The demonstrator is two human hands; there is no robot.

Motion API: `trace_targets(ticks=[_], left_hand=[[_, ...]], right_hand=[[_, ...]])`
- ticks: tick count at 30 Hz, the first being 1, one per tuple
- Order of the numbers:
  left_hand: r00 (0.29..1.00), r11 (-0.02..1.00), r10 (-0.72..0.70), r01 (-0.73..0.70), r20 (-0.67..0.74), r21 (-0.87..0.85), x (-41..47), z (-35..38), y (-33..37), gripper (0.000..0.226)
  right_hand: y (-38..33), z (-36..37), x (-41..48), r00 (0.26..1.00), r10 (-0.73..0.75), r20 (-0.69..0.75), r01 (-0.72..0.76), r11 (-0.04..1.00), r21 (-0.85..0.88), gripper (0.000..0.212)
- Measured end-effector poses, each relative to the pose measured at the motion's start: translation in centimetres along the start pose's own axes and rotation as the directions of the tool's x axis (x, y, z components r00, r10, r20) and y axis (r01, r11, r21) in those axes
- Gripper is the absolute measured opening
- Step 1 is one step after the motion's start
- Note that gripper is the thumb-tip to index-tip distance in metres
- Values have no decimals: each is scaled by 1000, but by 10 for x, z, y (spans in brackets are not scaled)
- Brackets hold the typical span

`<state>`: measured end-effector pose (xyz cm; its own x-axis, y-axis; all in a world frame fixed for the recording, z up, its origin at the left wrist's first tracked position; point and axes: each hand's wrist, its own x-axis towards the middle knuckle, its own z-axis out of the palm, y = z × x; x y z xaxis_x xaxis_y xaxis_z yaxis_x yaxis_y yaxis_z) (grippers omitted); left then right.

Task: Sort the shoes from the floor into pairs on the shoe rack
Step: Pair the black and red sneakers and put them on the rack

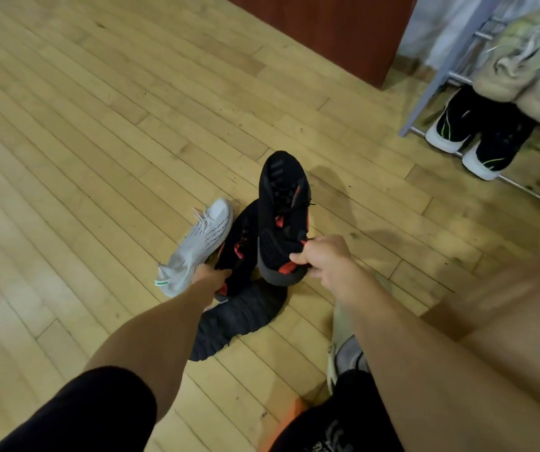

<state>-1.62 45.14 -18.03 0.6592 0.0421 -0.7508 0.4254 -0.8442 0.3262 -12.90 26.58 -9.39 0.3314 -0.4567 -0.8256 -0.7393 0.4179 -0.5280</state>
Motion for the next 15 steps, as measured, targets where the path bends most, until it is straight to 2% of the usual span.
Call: trace_targets(ticks=[2,6,10,12,14,15], left_hand=[[996,997,-62,65,66,-48,1,0,5,25],[953,995,-96,102,287,-9,-7,1,21,26],[914,994,-75,99,399,-40,-23,1,31,28],[915,996,-10,45,404,-78,-32,-4,37,29],[919,993,59,-12,389,-121,-39,-15,43,27],[921,989,86,-34,380,-140,-42,-21,46,27]], right_hand=[[4,-4,2,1000,17,-17,-17,999,-29,34],[5,-10,2,999,35,-24,-37,997,-73,37],[2,-15,-6,996,-49,-78,30,974,-225,36],[-3,-20,-13,981,-163,-101,108,905,-413,25],[-11,-29,-22,949,-291,-116,167,784,-598,10],[-15,-34,-27,932,-341,-119,183,729,-660,12]])
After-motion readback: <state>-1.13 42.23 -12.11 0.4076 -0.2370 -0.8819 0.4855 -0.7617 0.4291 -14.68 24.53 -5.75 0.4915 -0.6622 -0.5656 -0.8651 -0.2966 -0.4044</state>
